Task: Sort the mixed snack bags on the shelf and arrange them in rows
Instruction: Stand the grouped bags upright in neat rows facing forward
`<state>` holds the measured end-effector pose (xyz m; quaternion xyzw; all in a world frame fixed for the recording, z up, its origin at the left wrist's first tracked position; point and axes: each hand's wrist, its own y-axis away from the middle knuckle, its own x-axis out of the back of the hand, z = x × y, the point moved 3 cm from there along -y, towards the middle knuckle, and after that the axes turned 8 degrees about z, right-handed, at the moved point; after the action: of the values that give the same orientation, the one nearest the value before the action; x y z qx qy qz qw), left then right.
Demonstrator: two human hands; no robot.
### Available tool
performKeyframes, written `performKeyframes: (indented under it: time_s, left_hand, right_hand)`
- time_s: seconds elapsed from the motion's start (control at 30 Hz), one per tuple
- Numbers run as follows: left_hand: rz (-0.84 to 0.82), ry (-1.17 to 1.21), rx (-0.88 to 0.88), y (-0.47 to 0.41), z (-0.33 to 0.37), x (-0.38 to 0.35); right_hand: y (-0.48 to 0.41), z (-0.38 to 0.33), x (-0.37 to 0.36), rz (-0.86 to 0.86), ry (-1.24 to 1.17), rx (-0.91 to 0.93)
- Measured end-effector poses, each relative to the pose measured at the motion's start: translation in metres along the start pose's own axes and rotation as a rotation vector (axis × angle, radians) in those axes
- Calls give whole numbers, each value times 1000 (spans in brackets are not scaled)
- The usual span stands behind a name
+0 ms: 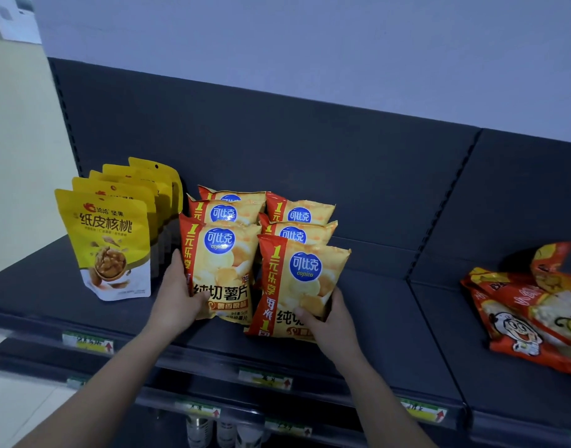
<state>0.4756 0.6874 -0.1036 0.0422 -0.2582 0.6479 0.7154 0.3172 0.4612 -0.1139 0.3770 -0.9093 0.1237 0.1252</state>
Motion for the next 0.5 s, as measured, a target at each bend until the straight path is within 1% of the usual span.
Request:
performKeyframes:
  time_s: [0.1,0.27,0.33,0.5]
  left_hand:
    - [76,-131,-78,2,4,2]
    - [147,-333,-206,5,22,3]
    - [163,-366,-265,6,38,3]
    - [119,-382,-422,9,95,-8]
  right_hand:
    - [5,-2,3,35,46,34]
    - [13,-8,14,73,135,104]
    - [15,-11,21,85,207,130]
    - [17,-21,56,161,465,174]
